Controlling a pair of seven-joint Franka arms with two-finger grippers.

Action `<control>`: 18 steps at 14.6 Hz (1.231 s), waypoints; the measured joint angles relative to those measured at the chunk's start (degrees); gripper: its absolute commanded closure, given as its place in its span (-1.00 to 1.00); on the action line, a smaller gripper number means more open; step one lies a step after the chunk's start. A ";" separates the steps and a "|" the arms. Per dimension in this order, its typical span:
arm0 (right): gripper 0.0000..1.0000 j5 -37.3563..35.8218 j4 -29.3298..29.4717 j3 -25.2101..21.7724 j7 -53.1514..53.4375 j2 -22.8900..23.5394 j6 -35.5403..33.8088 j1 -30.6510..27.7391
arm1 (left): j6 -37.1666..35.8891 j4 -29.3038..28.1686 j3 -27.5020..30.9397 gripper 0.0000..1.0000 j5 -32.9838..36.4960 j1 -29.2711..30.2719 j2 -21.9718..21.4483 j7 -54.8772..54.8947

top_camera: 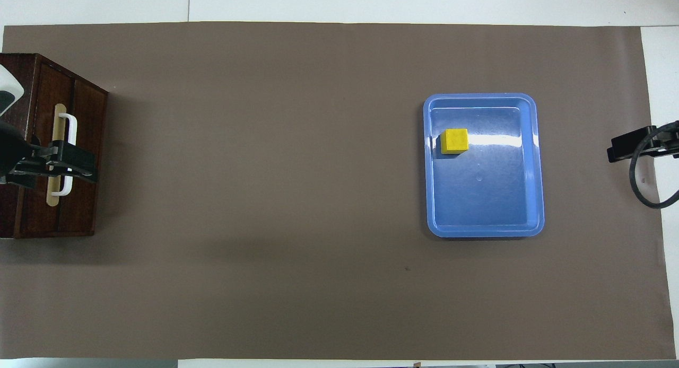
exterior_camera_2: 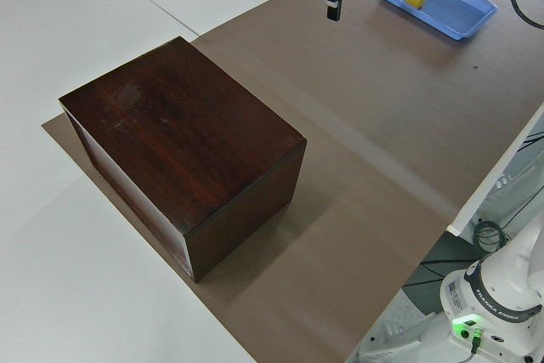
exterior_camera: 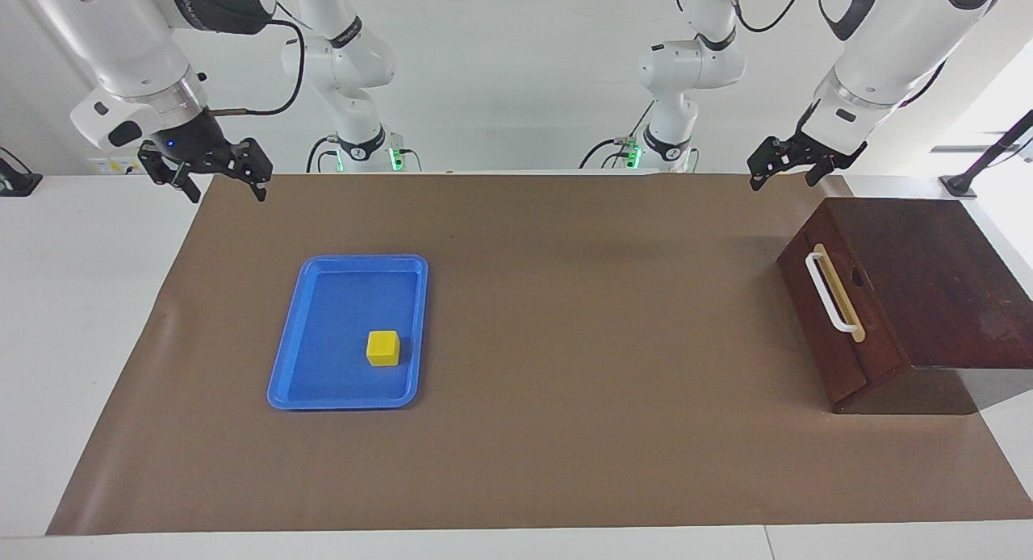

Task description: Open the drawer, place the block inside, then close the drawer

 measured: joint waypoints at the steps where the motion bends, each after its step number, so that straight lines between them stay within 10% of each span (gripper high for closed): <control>1: -1.00 0.00 0.00 0.00 0.00 0.00 0.00 0.00 | 0.00 0.00 0.00 -1.00 0.00 0.00 0.00 0.00; 18: -1.00 0.00 -0.06 0.02 1.99 0.00 2.56 0.64 | 0.00 0.00 0.00 -1.00 0.00 0.00 0.00 0.00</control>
